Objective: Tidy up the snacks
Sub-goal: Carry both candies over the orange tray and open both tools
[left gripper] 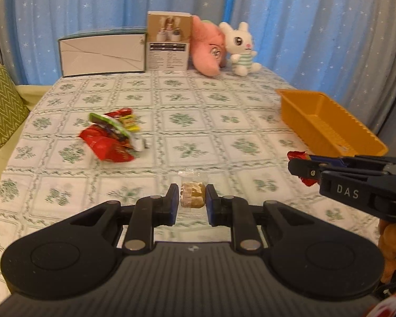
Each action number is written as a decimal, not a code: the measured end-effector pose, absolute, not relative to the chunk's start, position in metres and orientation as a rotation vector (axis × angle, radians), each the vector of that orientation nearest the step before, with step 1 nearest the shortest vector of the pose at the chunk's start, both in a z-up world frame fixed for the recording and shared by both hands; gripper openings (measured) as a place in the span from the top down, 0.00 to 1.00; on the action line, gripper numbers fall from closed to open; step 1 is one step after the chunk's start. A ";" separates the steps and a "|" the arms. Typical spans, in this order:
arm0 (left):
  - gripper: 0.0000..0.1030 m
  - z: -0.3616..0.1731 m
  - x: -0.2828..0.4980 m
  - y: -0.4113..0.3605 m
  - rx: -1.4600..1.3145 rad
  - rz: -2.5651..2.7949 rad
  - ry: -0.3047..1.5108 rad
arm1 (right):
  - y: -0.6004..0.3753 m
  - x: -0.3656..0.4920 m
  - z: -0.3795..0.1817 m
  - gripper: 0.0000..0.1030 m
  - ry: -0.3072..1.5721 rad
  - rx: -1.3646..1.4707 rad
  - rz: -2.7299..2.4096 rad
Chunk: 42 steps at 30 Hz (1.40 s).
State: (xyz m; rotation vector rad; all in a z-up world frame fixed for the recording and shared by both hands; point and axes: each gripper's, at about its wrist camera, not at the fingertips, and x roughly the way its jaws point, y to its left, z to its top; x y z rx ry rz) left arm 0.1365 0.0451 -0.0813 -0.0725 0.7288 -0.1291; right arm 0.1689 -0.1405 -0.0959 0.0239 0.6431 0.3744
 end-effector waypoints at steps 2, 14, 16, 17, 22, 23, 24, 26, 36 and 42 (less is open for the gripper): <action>0.82 -0.079 0.131 0.029 -0.074 -0.150 0.729 | -0.157 0.160 -0.095 0.79 0.651 0.044 0.344; 0.82 -0.062 0.122 -0.047 -0.043 -0.260 0.721 | -0.234 0.128 -0.080 0.79 0.655 0.140 0.202; 0.82 -0.057 0.124 -0.057 -0.037 -0.273 0.715 | -0.243 0.126 -0.077 0.79 0.650 0.150 0.187; 0.82 -0.055 0.125 -0.062 -0.034 -0.280 0.711 | -0.248 0.126 -0.075 0.79 0.647 0.156 0.181; 0.82 -0.048 0.129 -0.084 -0.018 -0.308 0.703 | -0.265 0.124 -0.068 0.79 0.637 0.175 0.158; 0.82 -0.047 0.130 -0.088 -0.014 -0.315 0.702 | -0.268 0.124 -0.067 0.79 0.635 0.177 0.154; 0.82 -0.046 0.131 -0.092 -0.010 -0.321 0.702 | -0.271 0.123 -0.066 0.79 0.633 0.179 0.150; 0.82 -0.044 0.133 -0.100 -0.005 -0.335 0.704 | -0.278 0.123 -0.063 0.79 0.629 0.190 0.139; 0.82 -0.038 0.158 -0.137 -0.012 -0.393 0.702 | -0.330 0.133 -0.040 0.79 0.597 0.217 0.073; 0.82 -0.034 0.180 -0.161 -0.015 -0.428 0.704 | -0.350 0.151 -0.034 0.79 0.596 0.180 0.054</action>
